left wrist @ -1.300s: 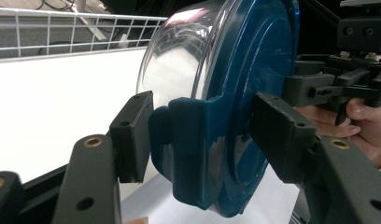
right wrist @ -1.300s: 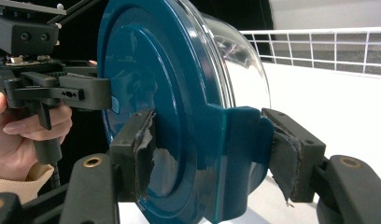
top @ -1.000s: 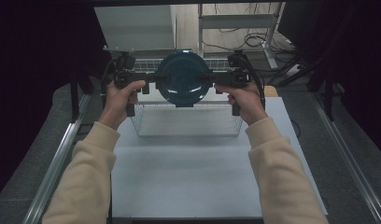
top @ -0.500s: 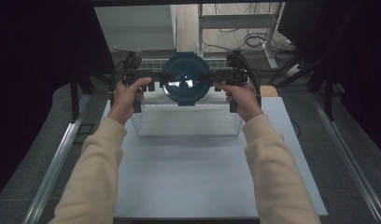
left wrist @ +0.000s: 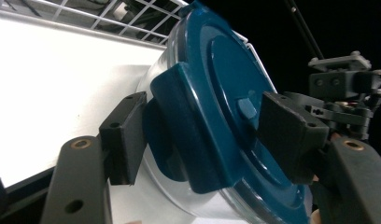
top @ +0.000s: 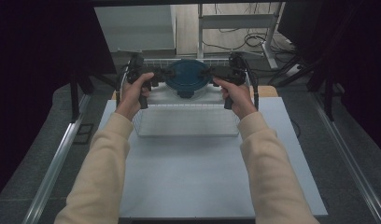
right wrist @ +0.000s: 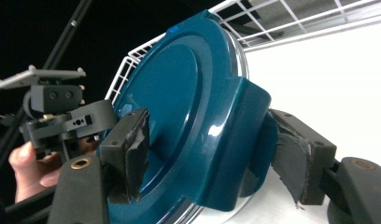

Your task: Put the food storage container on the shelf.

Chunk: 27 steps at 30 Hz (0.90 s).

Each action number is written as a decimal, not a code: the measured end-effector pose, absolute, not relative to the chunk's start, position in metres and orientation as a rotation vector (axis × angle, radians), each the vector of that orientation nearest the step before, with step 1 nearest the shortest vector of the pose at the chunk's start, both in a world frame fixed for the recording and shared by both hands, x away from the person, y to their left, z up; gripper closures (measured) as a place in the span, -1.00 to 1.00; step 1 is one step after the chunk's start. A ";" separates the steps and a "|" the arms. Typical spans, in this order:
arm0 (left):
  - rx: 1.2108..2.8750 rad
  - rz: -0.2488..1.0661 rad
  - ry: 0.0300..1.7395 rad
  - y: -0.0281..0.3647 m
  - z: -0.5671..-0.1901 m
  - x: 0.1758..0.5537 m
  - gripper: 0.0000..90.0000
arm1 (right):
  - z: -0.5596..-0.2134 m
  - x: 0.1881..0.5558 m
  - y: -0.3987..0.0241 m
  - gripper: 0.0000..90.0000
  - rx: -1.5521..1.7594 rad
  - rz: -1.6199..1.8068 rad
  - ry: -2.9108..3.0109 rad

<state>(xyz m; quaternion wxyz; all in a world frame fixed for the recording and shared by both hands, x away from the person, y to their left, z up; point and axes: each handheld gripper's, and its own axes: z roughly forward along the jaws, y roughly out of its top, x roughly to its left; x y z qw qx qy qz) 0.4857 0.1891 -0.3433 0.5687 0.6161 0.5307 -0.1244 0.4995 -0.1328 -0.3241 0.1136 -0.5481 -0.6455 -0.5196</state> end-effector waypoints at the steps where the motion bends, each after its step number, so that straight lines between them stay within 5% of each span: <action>1: 1.446 -0.292 1.247 0.189 -0.343 0.486 -0.22 | -0.324 0.500 -0.133 -0.28 -1.603 -1.537 -1.897; 8: 1.445 -0.266 1.245 0.187 -0.343 0.484 -0.23 | -0.324 0.500 -0.132 -0.32 -1.612 -1.551 -1.905; 13: 1.476 -0.085 1.247 0.179 -0.334 0.474 -0.38 | -0.312 0.484 -0.125 -0.62 -1.637 -1.629 -2.107; 27: 1.593 0.168 1.116 0.190 -0.306 0.410 -0.45 | -0.299 0.434 -0.159 -0.57 -1.474 -1.740 -2.414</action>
